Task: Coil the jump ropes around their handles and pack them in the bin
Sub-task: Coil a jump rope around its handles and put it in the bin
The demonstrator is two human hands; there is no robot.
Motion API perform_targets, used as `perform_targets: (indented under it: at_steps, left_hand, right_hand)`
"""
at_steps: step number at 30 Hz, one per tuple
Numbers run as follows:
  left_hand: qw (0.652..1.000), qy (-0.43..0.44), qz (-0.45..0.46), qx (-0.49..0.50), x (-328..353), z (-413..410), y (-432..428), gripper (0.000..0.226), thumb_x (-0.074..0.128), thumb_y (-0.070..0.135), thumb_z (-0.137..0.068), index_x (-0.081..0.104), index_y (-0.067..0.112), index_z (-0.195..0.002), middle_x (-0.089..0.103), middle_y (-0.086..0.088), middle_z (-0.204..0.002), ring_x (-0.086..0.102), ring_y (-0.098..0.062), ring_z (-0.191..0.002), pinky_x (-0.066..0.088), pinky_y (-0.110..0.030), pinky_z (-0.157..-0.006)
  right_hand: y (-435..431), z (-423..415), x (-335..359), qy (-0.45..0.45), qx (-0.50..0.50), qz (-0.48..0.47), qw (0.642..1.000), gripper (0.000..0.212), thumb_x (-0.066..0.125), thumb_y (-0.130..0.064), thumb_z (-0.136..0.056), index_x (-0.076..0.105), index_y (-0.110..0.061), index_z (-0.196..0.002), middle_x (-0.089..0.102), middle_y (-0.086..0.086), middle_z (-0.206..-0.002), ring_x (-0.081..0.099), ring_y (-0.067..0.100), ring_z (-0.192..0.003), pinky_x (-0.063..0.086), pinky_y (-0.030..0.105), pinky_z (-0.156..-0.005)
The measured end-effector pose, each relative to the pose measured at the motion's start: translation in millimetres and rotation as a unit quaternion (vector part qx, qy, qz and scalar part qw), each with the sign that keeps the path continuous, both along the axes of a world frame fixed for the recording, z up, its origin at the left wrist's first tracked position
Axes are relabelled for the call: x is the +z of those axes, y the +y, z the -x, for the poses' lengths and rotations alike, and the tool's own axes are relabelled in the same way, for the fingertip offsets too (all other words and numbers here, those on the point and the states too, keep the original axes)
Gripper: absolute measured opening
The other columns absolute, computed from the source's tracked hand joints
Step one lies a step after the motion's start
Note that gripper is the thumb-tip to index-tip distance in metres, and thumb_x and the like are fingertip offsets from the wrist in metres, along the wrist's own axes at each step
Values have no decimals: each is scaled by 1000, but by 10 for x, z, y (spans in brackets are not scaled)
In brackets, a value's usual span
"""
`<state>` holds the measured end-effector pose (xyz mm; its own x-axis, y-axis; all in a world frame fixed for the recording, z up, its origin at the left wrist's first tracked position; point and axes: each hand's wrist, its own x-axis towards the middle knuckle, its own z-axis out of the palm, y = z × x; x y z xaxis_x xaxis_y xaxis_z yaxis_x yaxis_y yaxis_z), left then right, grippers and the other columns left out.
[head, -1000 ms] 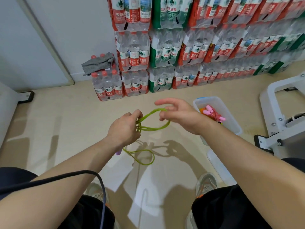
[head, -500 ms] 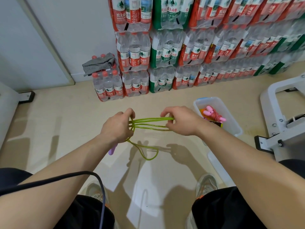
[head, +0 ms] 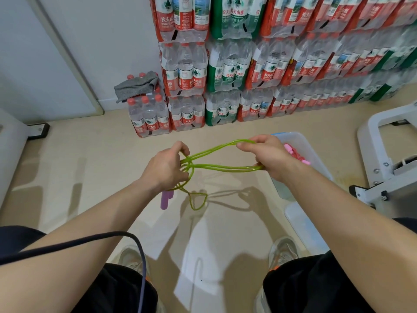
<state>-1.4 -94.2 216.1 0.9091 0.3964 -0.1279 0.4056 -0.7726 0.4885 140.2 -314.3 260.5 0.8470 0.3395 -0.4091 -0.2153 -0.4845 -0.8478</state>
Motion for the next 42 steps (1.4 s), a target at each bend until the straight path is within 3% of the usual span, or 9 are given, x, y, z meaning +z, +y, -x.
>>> perform_targets:
  at_steps: [8,12,14,19,22,29,36,39,42]
  left_hand:
    - [999,38,-7,28,-31,65,113,53,79,22,-73,44,31,-112,59,5,-85,58,-22,-80,44,-34,-64]
    - [999,8,29,34,-10,33,79,52,78,18,-73,45,31,-110,60,4,-82,59,-21,-76,45,-34,-62]
    - [998,2,51,48,-22,28,76,51,77,16,-73,46,30,-109,62,3,-80,60,-20,-75,45,-33,-60]
    - [995,0,71,76,-33,19,115,50,79,18,-72,47,30,-108,64,1,-79,61,-21,-76,49,-34,-64]
    - [995,-1,61,73,-26,11,114,51,80,21,-71,47,31,-108,63,2,-79,61,-21,-77,51,-36,-67]
    - [994,43,36,92,-33,52,210,53,83,26,-72,46,32,-109,63,1,-82,61,-20,-76,56,-39,-68]
    - [994,46,20,92,-31,92,250,52,82,21,-73,46,30,-110,62,0,-83,60,-25,-80,51,-37,-68]
    - [996,30,20,86,-19,82,222,51,81,20,-73,46,29,-110,62,1,-82,60,-27,-81,52,-39,-71]
    - [996,16,20,82,-8,80,199,51,80,19,-74,46,28,-110,62,1,-81,60,-27,-80,52,-40,-71]
  right_hand:
    - [-90,-155,27,-366,142,173,903,15,65,-14,-90,68,-20,-104,58,-4,-78,55,21,-82,46,33,-74]
    - [-59,-78,58,-29,24,41,998,27,52,-23,-100,69,-15,-79,74,2,-92,66,23,-89,53,41,-84]
    - [-53,-23,77,165,-5,-78,983,36,46,-26,-105,60,-17,-73,77,2,-101,69,23,-102,53,45,-93]
    - [-23,-3,61,193,-30,-127,972,39,64,-36,-96,43,-21,-67,65,1,-63,73,24,-102,54,44,-93]
    - [-11,-1,73,211,-41,-158,964,32,66,-29,-96,44,-21,-74,35,-4,-53,68,21,-67,57,42,-83]
    - [-85,-90,139,-42,68,-28,996,28,67,5,-86,64,-21,-98,40,-6,-73,41,10,-64,41,29,-64]
    - [-188,-225,55,-377,129,166,902,31,55,4,-90,68,-16,-110,57,6,-107,47,20,-103,31,24,-83]
    - [-212,-245,7,-302,18,151,941,12,54,-8,-96,64,-15,-94,67,2,-94,59,24,-94,47,34,-83]
    - [-182,-173,34,-16,-87,-9,996,17,48,-23,-103,61,-14,-96,75,1,-79,70,23,-90,55,45,-90]
